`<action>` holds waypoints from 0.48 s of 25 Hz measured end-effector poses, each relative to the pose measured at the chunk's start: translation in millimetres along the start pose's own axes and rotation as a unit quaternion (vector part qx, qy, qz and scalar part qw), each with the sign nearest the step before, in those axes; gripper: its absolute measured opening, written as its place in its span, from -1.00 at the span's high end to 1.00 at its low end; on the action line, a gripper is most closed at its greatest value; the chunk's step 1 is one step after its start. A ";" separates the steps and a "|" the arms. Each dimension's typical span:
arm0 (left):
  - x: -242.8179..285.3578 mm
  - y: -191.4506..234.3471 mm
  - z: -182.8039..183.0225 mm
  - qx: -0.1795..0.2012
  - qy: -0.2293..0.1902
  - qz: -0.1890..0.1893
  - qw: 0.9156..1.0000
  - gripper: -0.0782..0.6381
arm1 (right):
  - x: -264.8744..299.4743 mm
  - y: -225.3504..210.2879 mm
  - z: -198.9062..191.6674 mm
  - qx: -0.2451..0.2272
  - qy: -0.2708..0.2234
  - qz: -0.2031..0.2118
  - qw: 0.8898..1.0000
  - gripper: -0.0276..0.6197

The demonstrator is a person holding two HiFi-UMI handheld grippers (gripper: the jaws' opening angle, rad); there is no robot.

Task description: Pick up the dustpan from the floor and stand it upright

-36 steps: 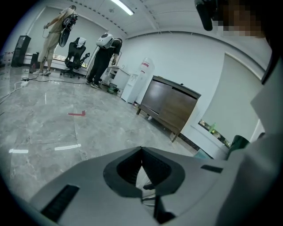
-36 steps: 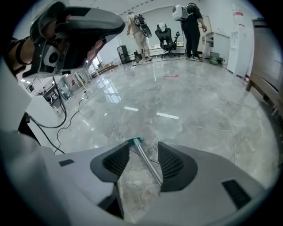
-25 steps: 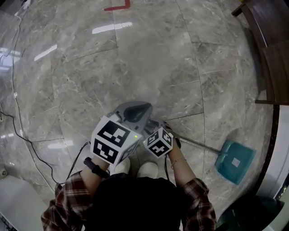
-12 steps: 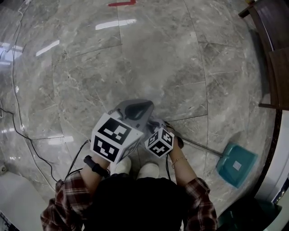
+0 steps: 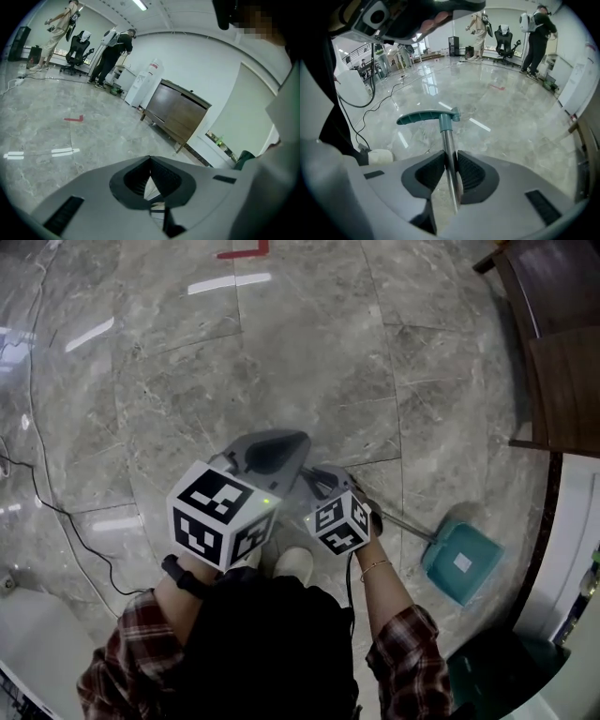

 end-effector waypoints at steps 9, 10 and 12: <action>-91.9 -100.4 101.6 0.019 -0.019 -0.011 1.000 0.76 | -177.0 -14.8 29.8 0.065 -0.036 -0.063 0.995 0.63; -100.3 -112.0 112.1 0.022 -0.019 -0.013 0.999 0.76 | -196.1 -15.8 32.8 0.071 -0.042 -0.069 0.994 0.63; -115.1 -135.9 131.7 0.029 -0.018 -0.019 0.999 0.76 | -232.5 -18.5 37.7 0.084 -0.051 -0.083 0.992 0.63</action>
Point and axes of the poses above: the fingertips, and each gripper's own axes: x forward along the fingers, y to its left, z out of its top, the point moved 3 cm from there along -x, backward along the fingers, and after that the axes turned 7 degrees about y, right-handed, at the moved point
